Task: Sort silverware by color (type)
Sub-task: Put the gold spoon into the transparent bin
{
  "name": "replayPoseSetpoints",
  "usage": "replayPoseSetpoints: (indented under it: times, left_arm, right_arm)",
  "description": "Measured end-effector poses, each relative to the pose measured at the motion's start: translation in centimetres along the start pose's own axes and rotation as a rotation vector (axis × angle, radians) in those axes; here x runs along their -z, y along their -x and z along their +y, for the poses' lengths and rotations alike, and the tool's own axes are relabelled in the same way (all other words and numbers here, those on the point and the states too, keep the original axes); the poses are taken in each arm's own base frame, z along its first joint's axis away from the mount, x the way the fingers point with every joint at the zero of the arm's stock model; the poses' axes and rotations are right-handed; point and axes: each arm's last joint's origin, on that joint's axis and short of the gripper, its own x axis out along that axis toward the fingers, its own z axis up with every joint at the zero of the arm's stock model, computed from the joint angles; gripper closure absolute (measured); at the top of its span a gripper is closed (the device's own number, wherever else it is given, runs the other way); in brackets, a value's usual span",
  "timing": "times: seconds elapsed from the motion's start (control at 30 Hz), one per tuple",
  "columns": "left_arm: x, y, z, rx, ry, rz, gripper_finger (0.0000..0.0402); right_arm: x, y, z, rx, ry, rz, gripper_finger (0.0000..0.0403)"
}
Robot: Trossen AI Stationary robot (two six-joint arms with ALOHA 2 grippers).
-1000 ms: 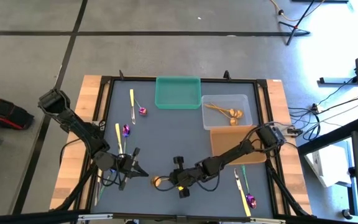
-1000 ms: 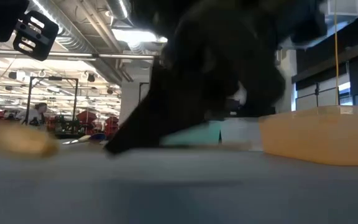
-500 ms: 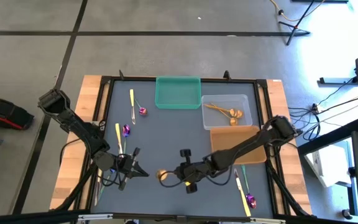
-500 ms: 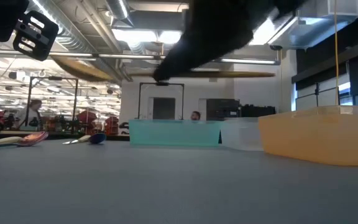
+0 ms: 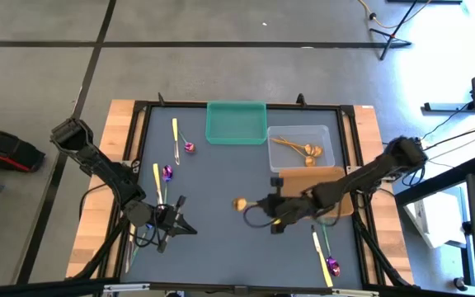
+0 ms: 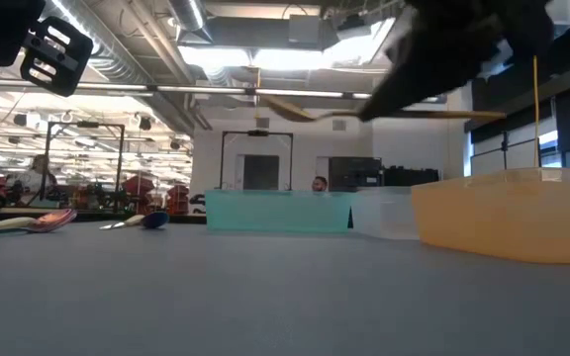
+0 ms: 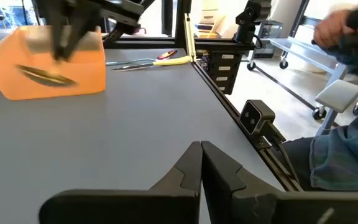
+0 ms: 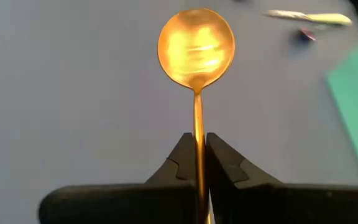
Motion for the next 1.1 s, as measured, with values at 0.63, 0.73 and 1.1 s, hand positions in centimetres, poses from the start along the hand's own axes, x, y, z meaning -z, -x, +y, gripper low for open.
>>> replayPoseSetpoints:
  times: [0.63,0.73,1.1]
  left_arm:
    - [-0.1,-0.3,0.7,-0.037,0.002,-0.001,0.04]
    - [-0.1,-0.3,0.7,-0.038,0.003,-0.001,0.04]
    - [-0.3,-0.6,1.3,-0.07,0.015,-0.01,0.04]
  right_arm:
    - [9.1,2.9,-12.7,0.322,-0.152,0.126,0.0395]
    - [10.4,2.6,-14.1,0.374,-0.16,0.18,0.0395]
    - [12.0,2.5,-17.2,0.412,-0.252,0.219,0.0395]
